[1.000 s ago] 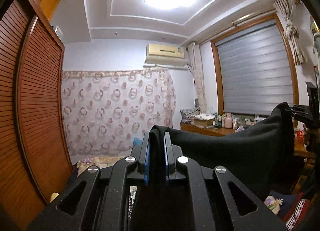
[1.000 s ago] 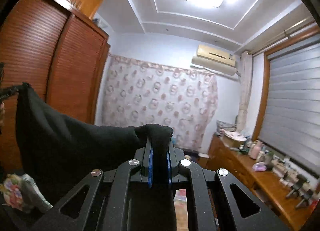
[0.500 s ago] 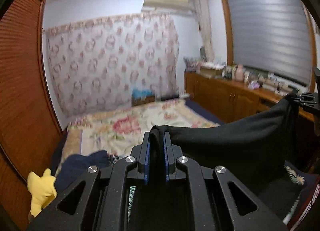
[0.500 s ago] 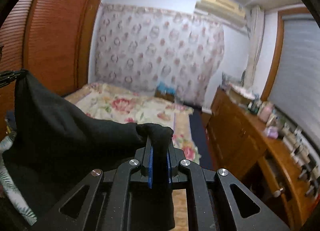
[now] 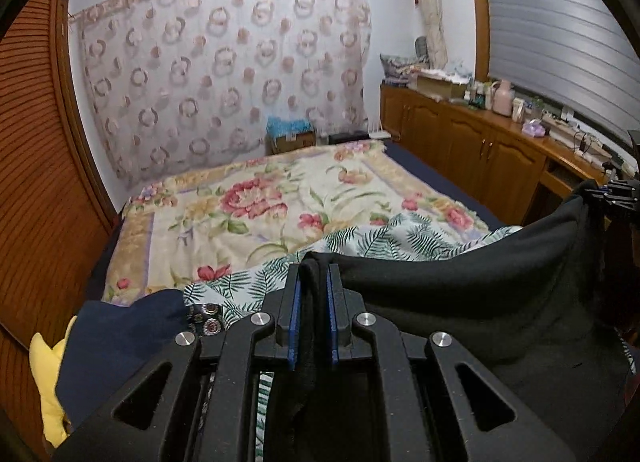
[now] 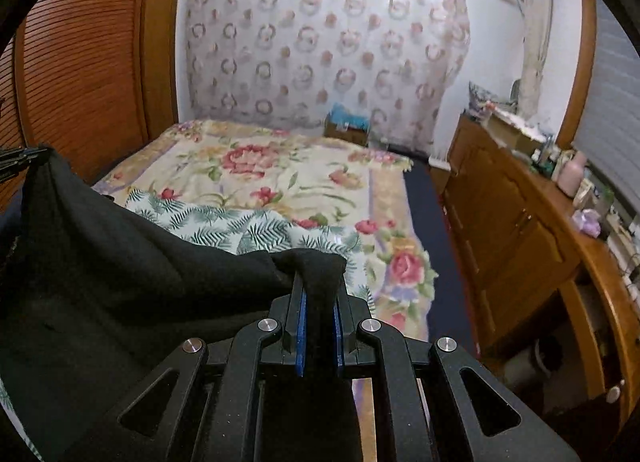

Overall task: Fold small clothes
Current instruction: 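Lay the folded shirt down and open both tools, then close both tools on the edge of the folded shirt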

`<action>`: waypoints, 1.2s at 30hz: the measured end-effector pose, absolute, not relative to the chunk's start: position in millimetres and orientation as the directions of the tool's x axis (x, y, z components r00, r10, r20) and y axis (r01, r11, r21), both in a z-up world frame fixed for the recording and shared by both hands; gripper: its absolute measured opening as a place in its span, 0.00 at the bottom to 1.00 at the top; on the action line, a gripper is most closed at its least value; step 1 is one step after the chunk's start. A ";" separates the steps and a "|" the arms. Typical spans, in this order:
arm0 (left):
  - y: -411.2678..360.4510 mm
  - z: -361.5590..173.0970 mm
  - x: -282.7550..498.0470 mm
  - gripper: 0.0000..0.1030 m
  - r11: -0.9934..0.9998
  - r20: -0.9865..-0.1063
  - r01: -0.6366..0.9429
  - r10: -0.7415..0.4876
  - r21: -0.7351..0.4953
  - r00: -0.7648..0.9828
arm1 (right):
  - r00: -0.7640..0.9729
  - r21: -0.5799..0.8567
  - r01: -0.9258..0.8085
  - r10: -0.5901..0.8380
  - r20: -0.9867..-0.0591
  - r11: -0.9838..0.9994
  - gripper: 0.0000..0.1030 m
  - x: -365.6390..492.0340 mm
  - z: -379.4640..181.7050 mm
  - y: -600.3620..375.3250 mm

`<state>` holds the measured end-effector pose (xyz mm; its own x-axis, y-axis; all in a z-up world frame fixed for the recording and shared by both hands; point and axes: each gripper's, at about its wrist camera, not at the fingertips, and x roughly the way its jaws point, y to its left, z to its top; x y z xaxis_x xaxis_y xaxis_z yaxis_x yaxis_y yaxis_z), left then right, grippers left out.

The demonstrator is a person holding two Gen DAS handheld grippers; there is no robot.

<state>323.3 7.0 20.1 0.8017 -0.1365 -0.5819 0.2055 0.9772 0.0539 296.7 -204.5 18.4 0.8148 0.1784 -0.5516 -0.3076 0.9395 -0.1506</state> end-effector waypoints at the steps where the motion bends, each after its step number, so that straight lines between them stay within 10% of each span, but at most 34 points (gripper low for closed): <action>1: 5.4 15.9 326.8 0.12 0.976 -0.591 0.208 -0.134 0.059 0.796 | 0.808 -0.142 -0.305 0.177 -0.562 0.942 0.10 300.4 24.5 -217.0; 4: 3.0 7.4 331.3 0.19 0.977 -0.610 0.198 -0.107 0.083 0.785 | 0.791 -0.128 -0.294 0.165 -0.589 0.947 0.10 295.6 31.2 -235.6; 10: 12.7 5.0 306.8 0.42 0.976 -0.623 0.219 -0.164 0.012 0.764 | 0.781 -0.106 -0.265 0.149 -0.607 0.958 0.46 297.6 41.3 -238.2; 14: 14.7 -1.9 282.2 0.77 0.969 -0.639 0.245 -0.200 -0.018 0.743 | 0.786 -0.067 -0.247 0.159 -0.598 0.967 0.60 279.0 34.4 -242.1; 36: 14.4 -55.2 206.1 0.78 0.983 -0.738 0.168 -0.170 -0.077 0.653 | 0.755 0.000 -0.182 0.139 -0.641 0.983 0.60 187.0 37.1 -267.0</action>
<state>206.1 14.4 -55.2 0.6527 -0.1696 -0.7384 0.1682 0.9827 -0.0771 187.0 -267.0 37.1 0.7546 0.1393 -0.6412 -0.1818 0.9833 -0.0003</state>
